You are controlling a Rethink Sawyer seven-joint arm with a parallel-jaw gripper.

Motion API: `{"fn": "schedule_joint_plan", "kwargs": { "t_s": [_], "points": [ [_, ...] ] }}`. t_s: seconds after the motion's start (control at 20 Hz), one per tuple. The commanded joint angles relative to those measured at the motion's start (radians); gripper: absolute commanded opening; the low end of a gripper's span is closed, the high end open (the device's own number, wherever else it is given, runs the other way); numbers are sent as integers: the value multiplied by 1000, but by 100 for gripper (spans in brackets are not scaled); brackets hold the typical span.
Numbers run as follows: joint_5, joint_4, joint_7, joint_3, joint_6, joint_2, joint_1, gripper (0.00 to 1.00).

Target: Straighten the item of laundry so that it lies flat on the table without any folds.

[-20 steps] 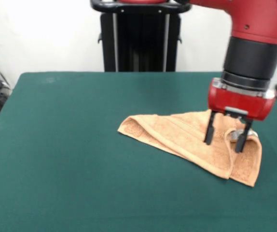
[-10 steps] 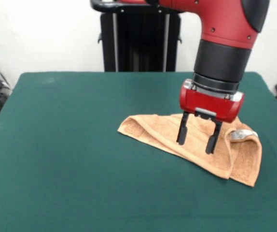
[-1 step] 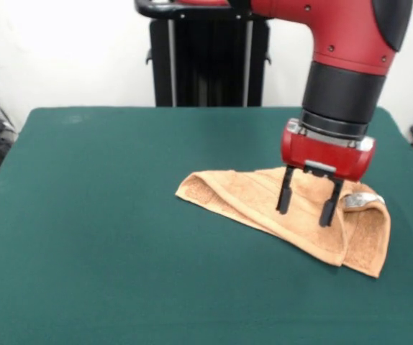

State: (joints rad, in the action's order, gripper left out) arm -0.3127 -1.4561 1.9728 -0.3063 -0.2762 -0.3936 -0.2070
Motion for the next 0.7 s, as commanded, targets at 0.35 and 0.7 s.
{"fn": "schedule_joint_plan", "kwargs": {
  "t_s": [0.35,0.7],
  "points": [
    [-27,-38,204,72,-63,67,-59,100],
    [-20,-50,185,112,-13,83,-35,100]
  ]
}}
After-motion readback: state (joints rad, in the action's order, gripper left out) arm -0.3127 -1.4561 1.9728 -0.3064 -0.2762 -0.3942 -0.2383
